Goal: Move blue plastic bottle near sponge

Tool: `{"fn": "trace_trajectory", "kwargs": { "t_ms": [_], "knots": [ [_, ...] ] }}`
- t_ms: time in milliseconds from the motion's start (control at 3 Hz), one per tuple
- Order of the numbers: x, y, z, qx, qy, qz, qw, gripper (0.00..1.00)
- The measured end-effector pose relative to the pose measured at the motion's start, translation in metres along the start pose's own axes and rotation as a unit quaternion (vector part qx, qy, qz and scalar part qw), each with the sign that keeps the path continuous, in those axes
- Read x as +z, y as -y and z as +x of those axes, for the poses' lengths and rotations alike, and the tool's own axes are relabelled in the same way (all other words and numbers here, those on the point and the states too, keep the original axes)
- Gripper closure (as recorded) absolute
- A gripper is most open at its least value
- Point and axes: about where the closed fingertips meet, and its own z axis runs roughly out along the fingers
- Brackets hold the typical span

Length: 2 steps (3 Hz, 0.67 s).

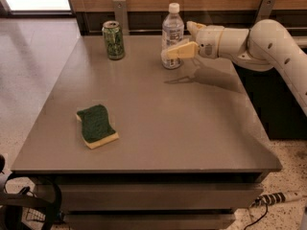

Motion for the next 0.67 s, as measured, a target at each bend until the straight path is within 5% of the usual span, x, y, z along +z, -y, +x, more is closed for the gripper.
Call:
{"fn": "trace_trajectory", "kwargs": {
  "t_ms": [667],
  "knots": [
    [0.0301,-0.0074,-0.0084,-0.006,0.022,-0.019,0.9995,0.72]
  ]
}}
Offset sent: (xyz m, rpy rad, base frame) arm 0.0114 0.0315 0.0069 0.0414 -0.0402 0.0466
